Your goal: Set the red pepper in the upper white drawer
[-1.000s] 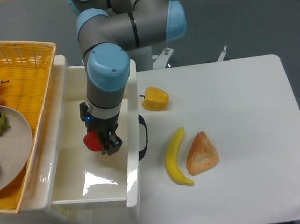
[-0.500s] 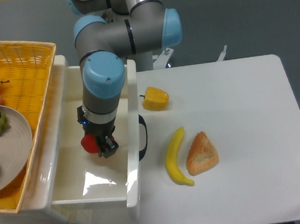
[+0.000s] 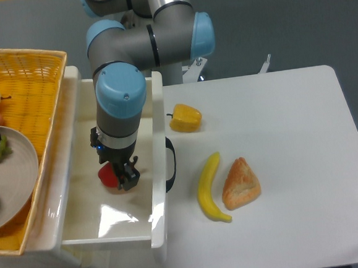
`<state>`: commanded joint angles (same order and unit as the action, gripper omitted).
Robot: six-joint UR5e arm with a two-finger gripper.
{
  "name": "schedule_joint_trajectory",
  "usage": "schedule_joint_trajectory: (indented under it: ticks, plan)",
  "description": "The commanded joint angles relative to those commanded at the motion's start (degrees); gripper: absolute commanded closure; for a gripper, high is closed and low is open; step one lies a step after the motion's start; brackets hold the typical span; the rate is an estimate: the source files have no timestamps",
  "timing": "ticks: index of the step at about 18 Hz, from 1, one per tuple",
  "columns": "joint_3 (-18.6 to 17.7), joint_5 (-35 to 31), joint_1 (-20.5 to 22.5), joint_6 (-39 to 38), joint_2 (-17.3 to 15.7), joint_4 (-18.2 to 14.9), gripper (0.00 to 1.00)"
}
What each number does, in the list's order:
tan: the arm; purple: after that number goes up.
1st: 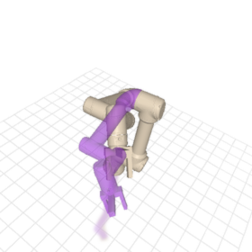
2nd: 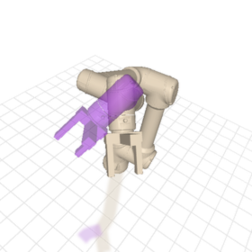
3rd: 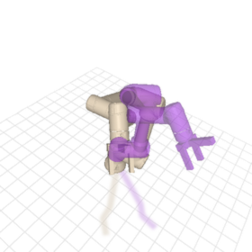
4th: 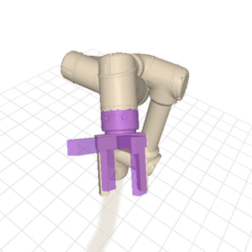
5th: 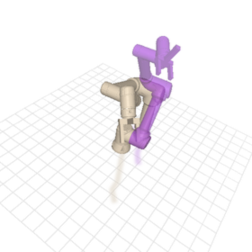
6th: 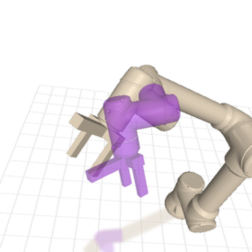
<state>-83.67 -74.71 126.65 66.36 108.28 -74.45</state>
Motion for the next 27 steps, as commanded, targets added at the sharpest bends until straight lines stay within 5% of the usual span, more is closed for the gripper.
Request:
schedule_joint_trajectory:
  ticks: [12, 27]
  plan:
    - [2.3, 1.5, 2.5, -10.0, -6.0, 4.5, 0.07]
    - [3.1, 3.2, 18.4, -14.8, -8.1, 5.5, 0.0]
